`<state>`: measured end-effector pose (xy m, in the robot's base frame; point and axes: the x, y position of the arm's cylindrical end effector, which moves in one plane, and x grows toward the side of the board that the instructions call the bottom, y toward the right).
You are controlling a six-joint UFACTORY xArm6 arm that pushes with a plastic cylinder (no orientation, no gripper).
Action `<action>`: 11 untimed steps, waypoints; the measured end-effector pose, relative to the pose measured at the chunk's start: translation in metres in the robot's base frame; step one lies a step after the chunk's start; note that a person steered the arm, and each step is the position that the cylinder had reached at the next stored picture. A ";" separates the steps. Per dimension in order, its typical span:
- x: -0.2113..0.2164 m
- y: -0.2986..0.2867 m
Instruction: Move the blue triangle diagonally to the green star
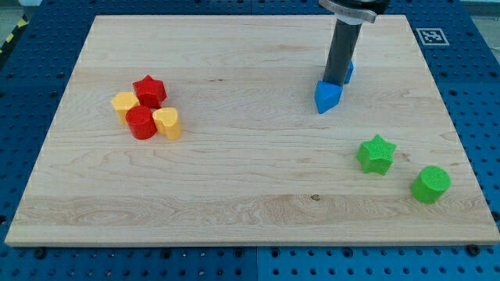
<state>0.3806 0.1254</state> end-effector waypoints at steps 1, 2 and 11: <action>0.008 -0.003; 0.026 -0.003; 0.056 -0.017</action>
